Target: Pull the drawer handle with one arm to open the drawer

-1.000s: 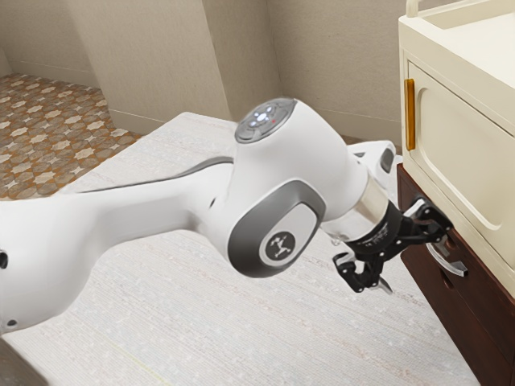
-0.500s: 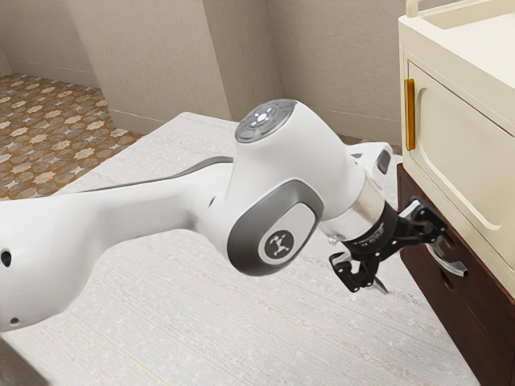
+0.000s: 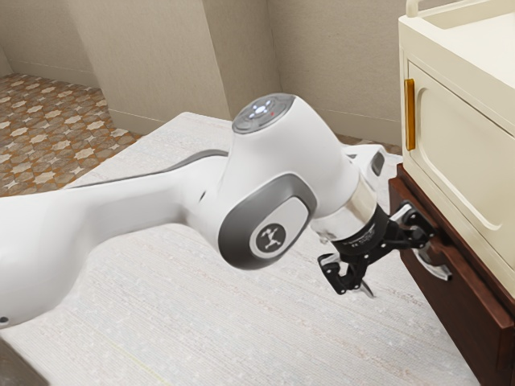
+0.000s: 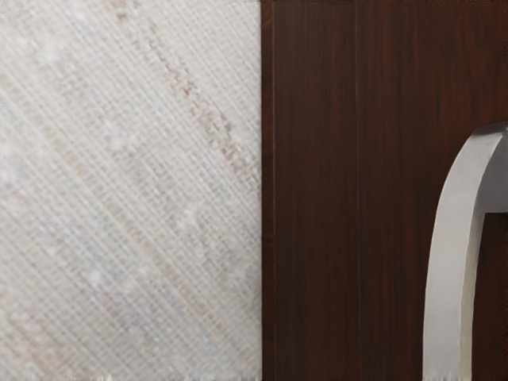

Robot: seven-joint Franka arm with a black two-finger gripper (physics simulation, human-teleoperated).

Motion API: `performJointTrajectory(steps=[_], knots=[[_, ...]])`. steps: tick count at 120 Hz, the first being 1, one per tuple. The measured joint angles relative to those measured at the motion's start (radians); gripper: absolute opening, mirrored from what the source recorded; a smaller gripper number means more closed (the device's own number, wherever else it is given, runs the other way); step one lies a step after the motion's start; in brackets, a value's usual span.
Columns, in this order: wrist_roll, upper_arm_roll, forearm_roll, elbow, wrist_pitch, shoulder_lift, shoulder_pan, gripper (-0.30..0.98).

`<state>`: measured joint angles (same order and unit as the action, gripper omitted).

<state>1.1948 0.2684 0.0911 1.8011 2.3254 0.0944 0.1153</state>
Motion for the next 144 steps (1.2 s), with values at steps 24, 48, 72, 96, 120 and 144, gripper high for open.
performJointTrajectory(steps=[24,48,72,96,120,144], knots=[[0.000,0.000,-0.001,0.029,-0.021,-0.033,-0.009,0.69],[0.000,-0.002,-0.001,0.058,-0.030,-0.059,-0.014,0.69],[0.000,-0.142,-0.001,0.069,-0.033,-0.074,0.122,0.69],[0.000,-0.268,0.000,0.111,-0.034,-0.117,0.242,0.69],[0.001,-0.277,-0.001,0.158,-0.035,-0.151,0.247,0.69],[0.001,-0.279,-0.004,0.212,-0.035,-0.201,0.248,0.69]])
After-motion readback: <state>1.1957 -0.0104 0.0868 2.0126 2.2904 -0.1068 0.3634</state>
